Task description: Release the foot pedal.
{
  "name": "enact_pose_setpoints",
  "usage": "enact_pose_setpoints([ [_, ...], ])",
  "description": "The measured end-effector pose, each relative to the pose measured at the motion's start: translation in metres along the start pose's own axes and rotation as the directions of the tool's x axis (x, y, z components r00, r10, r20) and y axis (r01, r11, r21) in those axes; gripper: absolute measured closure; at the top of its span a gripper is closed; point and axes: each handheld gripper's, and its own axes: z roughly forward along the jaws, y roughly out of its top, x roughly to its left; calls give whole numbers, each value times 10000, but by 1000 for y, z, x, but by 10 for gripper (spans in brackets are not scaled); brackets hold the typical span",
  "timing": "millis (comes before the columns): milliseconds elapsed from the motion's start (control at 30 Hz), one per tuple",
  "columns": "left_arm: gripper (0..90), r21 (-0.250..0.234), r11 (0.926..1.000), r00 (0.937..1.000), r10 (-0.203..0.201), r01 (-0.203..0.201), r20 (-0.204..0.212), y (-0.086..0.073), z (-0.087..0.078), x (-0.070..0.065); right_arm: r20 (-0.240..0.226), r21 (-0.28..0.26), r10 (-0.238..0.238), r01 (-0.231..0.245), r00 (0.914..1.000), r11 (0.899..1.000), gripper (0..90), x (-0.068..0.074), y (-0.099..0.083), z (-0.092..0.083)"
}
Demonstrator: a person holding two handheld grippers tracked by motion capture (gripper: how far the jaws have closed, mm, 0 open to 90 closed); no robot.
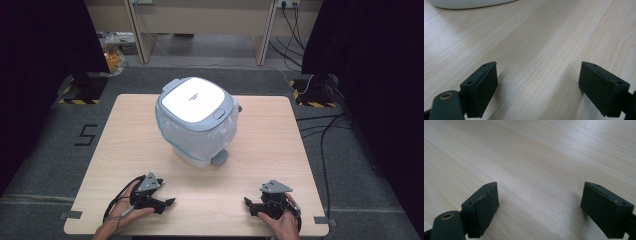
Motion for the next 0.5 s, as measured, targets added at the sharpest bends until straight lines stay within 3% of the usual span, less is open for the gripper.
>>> enact_pose_setpoints([
  [500,148,2,10000,10000,4,-4,-3,0,0,0,19,3,9,-9,10000,10000,139,-1,0,1],
])
